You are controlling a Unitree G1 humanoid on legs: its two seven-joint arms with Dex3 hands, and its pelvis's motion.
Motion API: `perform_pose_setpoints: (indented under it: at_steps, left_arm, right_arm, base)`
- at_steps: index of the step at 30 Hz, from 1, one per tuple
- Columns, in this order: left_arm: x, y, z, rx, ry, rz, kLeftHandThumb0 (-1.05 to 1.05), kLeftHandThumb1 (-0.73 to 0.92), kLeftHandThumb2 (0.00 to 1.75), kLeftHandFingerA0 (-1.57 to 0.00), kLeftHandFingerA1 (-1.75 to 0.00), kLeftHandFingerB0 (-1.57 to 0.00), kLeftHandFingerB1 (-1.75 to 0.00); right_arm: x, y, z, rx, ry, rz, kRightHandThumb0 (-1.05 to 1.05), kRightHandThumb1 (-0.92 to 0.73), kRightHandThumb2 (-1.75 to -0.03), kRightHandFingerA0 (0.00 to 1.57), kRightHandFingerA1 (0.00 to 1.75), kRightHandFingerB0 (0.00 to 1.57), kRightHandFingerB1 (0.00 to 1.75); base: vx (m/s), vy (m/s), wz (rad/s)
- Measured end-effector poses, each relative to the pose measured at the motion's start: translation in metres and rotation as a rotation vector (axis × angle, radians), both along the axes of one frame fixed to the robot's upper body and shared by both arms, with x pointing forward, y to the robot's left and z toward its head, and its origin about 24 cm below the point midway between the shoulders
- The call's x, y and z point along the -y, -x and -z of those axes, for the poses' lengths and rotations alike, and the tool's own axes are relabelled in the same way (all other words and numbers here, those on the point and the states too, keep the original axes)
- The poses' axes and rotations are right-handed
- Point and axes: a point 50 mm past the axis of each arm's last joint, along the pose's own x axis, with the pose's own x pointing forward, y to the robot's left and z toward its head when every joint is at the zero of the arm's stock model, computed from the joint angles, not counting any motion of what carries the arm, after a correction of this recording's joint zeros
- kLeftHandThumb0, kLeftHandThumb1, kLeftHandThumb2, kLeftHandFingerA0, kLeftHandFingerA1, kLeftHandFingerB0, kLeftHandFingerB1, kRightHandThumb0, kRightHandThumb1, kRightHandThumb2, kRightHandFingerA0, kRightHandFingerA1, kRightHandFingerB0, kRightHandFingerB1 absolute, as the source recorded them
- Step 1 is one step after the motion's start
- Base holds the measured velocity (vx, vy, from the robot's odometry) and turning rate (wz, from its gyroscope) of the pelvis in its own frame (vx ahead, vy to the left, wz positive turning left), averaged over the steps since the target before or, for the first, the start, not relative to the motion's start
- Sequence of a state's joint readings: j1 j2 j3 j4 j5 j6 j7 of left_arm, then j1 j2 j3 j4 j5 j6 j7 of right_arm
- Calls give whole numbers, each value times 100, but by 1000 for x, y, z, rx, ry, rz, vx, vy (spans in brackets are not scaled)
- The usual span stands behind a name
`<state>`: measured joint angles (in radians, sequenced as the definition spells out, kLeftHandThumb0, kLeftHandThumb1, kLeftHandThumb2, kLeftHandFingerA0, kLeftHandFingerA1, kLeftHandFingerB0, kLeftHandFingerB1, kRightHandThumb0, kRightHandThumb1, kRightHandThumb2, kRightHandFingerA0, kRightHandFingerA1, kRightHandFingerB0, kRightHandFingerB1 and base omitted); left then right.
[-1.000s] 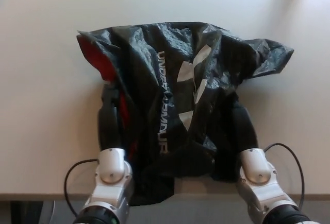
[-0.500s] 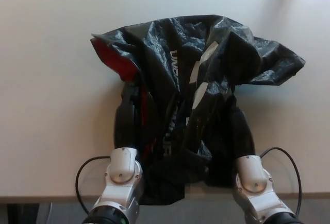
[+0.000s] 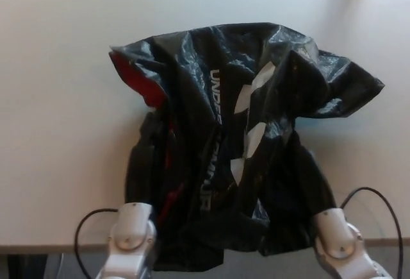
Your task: A plastic bag is kept in the middle of the desk and the robot uses both its hands to grab the bag from the left and right and brings its hands close together to compress the bag
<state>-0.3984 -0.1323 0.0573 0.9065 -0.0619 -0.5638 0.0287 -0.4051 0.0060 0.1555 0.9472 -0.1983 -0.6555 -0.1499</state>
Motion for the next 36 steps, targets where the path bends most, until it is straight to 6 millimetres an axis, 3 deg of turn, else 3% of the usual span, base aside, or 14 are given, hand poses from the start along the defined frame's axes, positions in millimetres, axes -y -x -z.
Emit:
perform_pose_setpoints:
  at_steps: [4, 5, 8, 9, 12, 13, 16, 18, 27, 29, 31, 32, 34, 36]
  left_arm:
    - [-49, -5, -25, 102, -60, -60, -76, 67, 111, -2, -42, -4, -35]
    - [-65, -6, -37, 142, -88, -74, -80, 86, 64, -12, -33, -13, -25]
    - [-97, -6, -66, 236, -140, -109, -88, 70, 107, -4, -44, -8, -38]
    - [-103, -5, -71, 254, -151, -115, -37, 47, 108, -1, -51, 0, -49]
    - [-131, 6, -103, 359, -208, -149, -75, 84, 65, -17, -33, -17, -27]
    - [-140, 13, -113, 394, -228, -157, -37, 48, 107, -1, -50, 0, -49]
    - [-154, 35, -123, 437, -268, -168, -37, 48, 107, -1, -51, 0, -49]
    - [-160, 49, -122, 440, -279, -174, -72, 81, 65, -19, -32, -17, -26]
    - [-168, 130, -85, 290, -280, -149, -66, 79, 63, -26, -29, -22, -27]
    - [-167, 154, -70, 219, -260, -144, -70, 79, 62, -25, -32, -25, -28]
    - [-165, 178, -56, 146, -234, -142, -72, 77, 64, -25, -34, -23, -29]
    - [-165, 186, -52, 120, -223, -141, -73, 77, 64, -23, -32, -21, -27]
    - [-164, 202, -42, 70, -201, -141, -72, 80, 65, -21, -31, -18, -27]
    - [-161, 223, -29, 0, -170, -140, -70, 81, 65, -25, -31, -22, -28]
  right_arm:
    - [35, 1, -18, 81, 42, 42, -63, -48, -89, 0, 30, 0, 28]
    - [47, 1, -26, 116, 51, 57, -68, -49, -90, 0, 28, 0, 26]
    - [71, 4, -47, 195, 70, 93, -69, -49, -90, 0, 27, 2, 28]
    - [75, 5, -51, 210, 75, 99, -69, -49, -90, 0, 28, 5, 30]
    - [103, 14, -76, 292, 121, 135, -68, -71, -65, 6, 28, 11, 25]
    - [112, 20, -84, 320, 138, 146, -67, -70, -64, 6, 28, 10, 25]
    - [127, 40, -89, 343, 166, 163, -66, -69, -65, 7, 26, 12, 25]
    - [133, 55, -86, 330, 179, 171, -56, -66, -61, 3, 31, 8, 28]
    - [152, 150, -46, 121, 219, 211, -34, -60, -110, 2, 51, 0, 48]
    - [153, 178, -34, 43, 224, 216, -60, -77, -65, 7, 29, 11, 29]
    - [153, 204, -24, -37, 227, 217, -35, -57, -109, 2, 51, 0, 48]
    - [153, 213, -20, -66, 227, 215, -61, -82, -64, 7, 33, 9, 30]
    - [152, 230, -14, -121, 224, 211, -61, -82, -64, 8, 33, 11, 30]
    - [148, 250, -7, -183, 214, 200, -34, -62, -113, 1, 50, 0, 48]
  base:
    - [0, 0, 0]
    - [0, 0, 0]
    - [0, 0, 0]
    - [0, 0, 0]
    - [0, 0, 0]
    - [0, 0, 0]
    - [0, 0, 0]
    - [0, 0, 0]
    - [0, 0, 0]
    - [0, 0, 0]
    - [0, 0, 0]
    - [0, 0, 0]
    - [0, 0, 0]
    - [0, 0, 0]
